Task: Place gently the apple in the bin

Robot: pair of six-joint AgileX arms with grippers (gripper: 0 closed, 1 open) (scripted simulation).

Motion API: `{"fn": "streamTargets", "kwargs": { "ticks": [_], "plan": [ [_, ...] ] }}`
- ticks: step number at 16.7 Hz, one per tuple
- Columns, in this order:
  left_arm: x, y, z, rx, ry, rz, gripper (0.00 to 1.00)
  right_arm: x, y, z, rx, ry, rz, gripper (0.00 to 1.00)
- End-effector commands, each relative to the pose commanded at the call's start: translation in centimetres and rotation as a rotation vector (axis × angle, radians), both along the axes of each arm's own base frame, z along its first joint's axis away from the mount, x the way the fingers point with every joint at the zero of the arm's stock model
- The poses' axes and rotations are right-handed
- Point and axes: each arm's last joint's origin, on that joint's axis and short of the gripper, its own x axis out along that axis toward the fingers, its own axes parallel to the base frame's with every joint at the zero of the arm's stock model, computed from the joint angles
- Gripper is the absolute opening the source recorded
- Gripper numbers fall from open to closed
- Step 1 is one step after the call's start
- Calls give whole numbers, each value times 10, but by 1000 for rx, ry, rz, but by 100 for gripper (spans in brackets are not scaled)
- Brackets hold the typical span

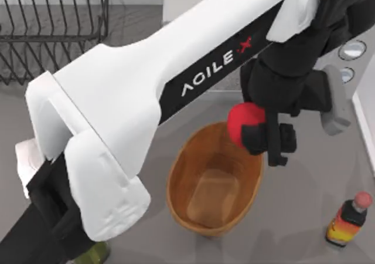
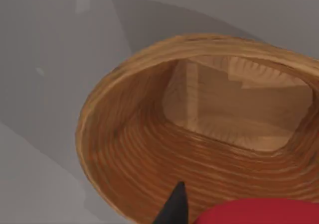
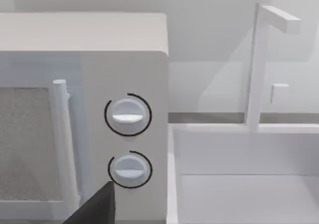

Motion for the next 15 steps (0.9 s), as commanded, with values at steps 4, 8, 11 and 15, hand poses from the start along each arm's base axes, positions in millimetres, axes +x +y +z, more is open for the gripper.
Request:
{"fn": "streamTargets", "kwargs": {
  "ticks": [4, 8, 11, 15],
  "plan": [
    [-3, -2, 0, 1, -4, -11, 0, 0, 0, 0, 0, 0, 0, 100],
    [7, -17, 1, -102, -71, -9, 0, 0, 0, 0, 0, 0, 0, 100],
    [9, -14, -5, -91, -61, -2, 0, 0, 0, 0, 0, 0, 0, 100],
    [11, -10, -20, -60, -45, 7, 0, 0, 0, 0, 0, 0, 0, 100]
  ]
}}
